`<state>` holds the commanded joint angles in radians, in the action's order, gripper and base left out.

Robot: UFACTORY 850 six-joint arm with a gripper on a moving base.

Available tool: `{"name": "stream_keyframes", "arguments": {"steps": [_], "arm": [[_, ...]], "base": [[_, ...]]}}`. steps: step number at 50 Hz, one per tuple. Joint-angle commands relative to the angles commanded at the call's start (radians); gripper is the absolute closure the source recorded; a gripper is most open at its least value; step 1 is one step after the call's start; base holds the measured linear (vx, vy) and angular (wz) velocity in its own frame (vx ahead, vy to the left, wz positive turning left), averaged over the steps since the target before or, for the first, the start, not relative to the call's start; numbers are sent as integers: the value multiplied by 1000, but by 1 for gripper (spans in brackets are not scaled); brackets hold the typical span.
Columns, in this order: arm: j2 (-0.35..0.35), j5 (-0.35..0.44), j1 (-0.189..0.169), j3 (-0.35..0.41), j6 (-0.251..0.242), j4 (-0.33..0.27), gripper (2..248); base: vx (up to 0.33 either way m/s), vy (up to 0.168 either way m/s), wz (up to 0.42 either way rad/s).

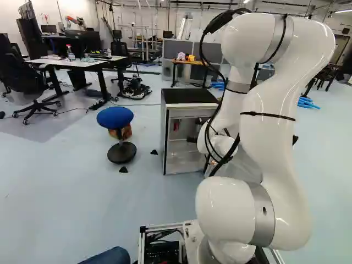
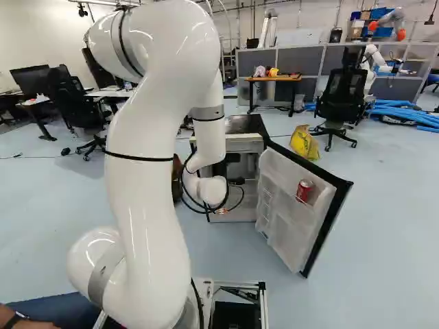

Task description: Grab a drink from the fridge

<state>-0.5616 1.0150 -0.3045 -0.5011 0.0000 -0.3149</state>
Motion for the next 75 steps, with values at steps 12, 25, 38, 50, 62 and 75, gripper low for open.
{"name": "stream_keyframes", "arguments": {"steps": [12,25,38,50,62,75], "arm": [[-61,0,6,-47,0,0,3],[-126,0,12,-100,0,0,3],[-180,0,14,-137,0,0,3],[-224,4,14,-161,0,0,3],[-267,23,14,-185,0,0,3],[-314,45,14,-213,0,0,3]], "base": [[0,0,0],[0,0,0],[0,0,0],[0,0,0],[0,0,0],[0,0,0]]}}
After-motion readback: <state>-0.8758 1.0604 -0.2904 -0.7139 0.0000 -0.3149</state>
